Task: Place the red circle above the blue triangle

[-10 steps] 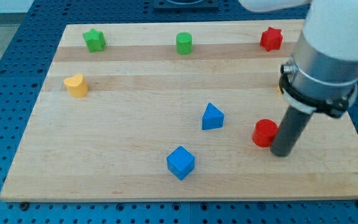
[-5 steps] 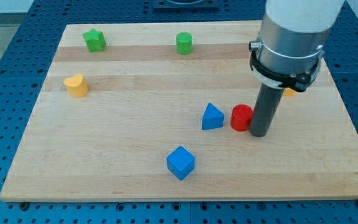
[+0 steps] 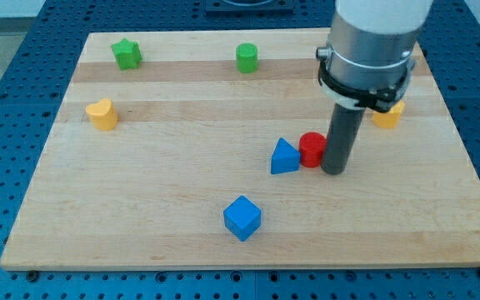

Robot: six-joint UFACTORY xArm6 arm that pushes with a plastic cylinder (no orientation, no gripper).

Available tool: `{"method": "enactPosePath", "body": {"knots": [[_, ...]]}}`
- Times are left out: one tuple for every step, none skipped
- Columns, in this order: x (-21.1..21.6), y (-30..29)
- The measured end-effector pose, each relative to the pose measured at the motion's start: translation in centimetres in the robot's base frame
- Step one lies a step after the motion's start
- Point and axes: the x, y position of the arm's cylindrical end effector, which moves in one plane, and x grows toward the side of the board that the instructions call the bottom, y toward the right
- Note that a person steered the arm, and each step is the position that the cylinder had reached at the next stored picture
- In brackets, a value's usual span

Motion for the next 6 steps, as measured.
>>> {"method": "enactPosePath", "body": {"knots": [[-1.2,-0.3],[-1.4,-0.3],[-1.4,-0.3],[-1.4,-0.3],[-2.0,-1.9],[-4.9,-3.3]]}}
